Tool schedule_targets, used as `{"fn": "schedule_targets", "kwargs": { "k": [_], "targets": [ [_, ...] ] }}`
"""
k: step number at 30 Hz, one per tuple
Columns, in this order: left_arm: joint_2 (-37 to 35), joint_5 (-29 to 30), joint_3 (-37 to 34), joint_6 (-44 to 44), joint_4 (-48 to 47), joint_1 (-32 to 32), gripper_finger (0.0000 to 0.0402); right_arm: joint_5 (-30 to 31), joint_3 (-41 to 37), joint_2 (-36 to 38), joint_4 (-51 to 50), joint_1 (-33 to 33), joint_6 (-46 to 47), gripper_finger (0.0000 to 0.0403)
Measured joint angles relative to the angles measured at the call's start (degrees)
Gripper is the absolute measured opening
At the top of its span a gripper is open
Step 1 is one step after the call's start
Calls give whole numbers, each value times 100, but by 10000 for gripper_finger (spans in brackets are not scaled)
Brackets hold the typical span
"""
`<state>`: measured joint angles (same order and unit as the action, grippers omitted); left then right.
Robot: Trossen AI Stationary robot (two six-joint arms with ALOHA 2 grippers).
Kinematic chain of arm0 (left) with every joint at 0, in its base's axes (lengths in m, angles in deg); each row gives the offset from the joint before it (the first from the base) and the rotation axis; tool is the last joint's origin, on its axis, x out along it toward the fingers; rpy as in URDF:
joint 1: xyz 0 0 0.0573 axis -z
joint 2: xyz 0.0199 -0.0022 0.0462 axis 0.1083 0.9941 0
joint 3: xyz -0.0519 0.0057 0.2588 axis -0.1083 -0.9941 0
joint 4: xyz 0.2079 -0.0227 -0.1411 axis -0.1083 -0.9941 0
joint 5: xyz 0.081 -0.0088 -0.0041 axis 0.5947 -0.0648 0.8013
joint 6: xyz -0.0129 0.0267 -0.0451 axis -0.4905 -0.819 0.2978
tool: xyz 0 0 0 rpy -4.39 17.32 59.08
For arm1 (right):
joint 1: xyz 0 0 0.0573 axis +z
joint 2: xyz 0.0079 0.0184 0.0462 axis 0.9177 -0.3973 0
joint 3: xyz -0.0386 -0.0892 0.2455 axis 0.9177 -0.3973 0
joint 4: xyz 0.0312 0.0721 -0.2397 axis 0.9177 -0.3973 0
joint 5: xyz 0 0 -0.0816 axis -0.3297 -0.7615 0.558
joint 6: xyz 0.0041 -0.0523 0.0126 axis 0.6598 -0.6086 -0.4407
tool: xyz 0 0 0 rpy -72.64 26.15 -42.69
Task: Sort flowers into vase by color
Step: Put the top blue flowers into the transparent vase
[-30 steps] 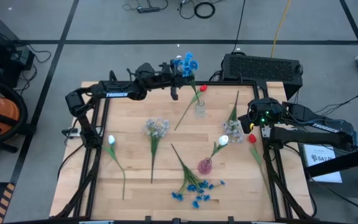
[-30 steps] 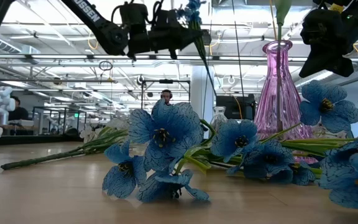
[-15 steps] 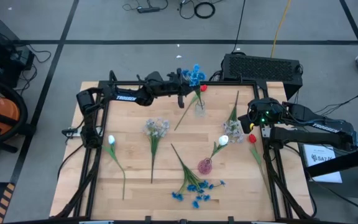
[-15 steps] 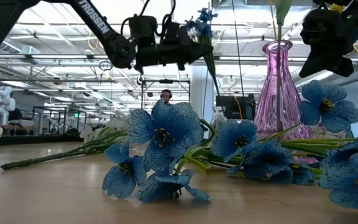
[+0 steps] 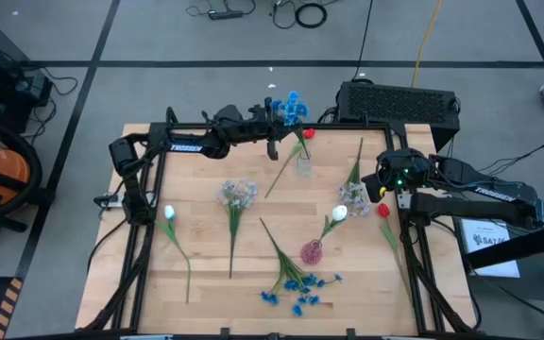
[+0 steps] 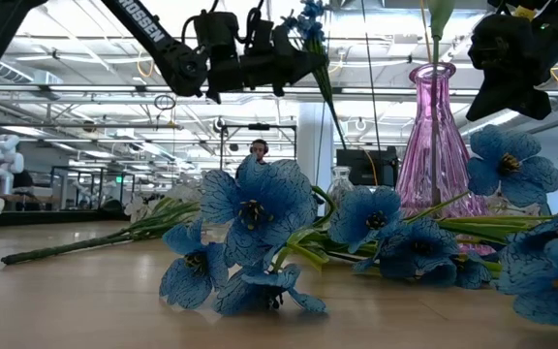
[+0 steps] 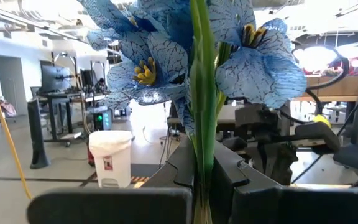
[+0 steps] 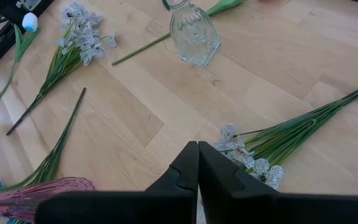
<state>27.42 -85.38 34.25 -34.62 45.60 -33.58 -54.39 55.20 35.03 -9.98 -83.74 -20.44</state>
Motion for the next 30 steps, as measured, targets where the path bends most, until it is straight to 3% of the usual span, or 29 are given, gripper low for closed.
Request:
{"fn": "schedule_targets", "kwargs": {
  "k": [21, 30],
  "targets": [
    [1, 42, 0, -24, -381, -160, 17, 142, 0, -2, 0, -1, 0, 0],
    [61, 341, 6, -671, -967, 79, 24, 139, 0, -2, 0, -2, 0, 0]
  ]
}}
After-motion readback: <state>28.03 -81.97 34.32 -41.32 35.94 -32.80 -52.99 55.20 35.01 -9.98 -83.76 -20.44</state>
